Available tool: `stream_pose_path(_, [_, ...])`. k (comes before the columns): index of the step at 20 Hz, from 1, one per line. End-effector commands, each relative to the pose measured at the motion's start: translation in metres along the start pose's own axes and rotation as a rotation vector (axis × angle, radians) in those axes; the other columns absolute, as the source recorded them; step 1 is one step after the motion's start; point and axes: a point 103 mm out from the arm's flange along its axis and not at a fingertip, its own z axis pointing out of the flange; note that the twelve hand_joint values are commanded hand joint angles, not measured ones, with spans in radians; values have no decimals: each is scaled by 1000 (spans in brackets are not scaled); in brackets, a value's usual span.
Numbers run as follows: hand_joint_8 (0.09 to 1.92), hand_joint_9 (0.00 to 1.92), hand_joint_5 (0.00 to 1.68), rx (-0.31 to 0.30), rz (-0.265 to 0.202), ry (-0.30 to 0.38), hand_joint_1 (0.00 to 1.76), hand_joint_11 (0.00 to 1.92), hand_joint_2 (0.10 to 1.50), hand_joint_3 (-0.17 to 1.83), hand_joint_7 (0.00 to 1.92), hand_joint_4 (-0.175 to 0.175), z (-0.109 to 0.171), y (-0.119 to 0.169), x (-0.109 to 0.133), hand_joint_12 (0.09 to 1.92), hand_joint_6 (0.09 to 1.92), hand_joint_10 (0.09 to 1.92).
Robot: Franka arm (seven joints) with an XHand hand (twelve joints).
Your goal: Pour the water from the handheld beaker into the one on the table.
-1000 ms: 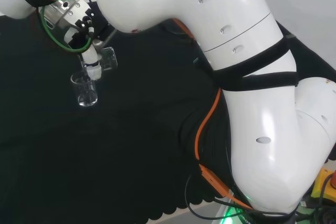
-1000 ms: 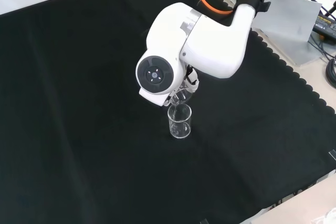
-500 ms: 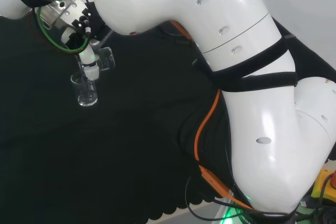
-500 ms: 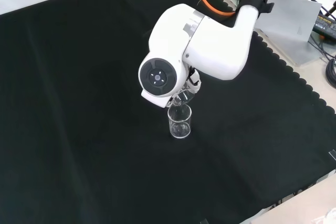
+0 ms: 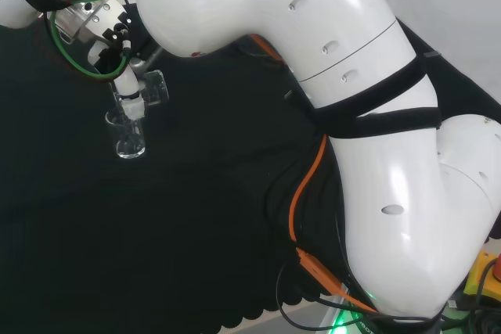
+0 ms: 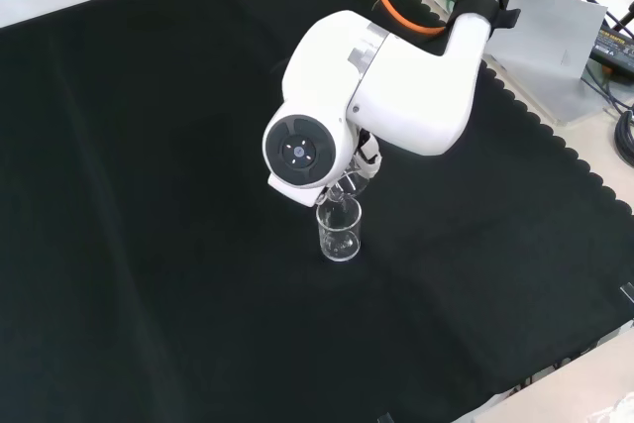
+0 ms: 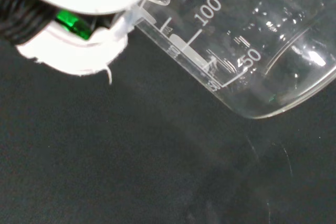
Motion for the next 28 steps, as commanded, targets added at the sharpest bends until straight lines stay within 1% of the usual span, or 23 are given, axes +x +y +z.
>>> stream_pose_path(1, [87, 1705, 1545, -6, -5, -3, 1188, 1267, 563, 698, 1785, 113, -3, 0, 4, 829, 162, 87])
stream_pose_path(9, [87, 1705, 1543, -2, -16, -5, 1188, 1267, 564, 697, 1785, 115, -6, 0, 7, 828, 164, 87])
stream_pose_path(21, [87, 1704, 1542, -34, -41, 24, 1188, 1267, 564, 696, 1784, 116, 0, -7, -8, 827, 167, 87])
stream_pose_path(24, [87, 1705, 1541, -71, -55, 65, 1187, 1267, 565, 696, 1784, 117, 2, -12, -16, 827, 168, 87])
stream_pose_path(26, [87, 1705, 1541, -123, -80, 141, 1187, 1267, 565, 696, 1784, 117, 6, -16, -25, 826, 169, 87])
stream_pose_path(28, [87, 1704, 1541, -162, -89, 183, 1187, 1267, 565, 696, 1784, 117, 10, -19, -30, 826, 169, 87])
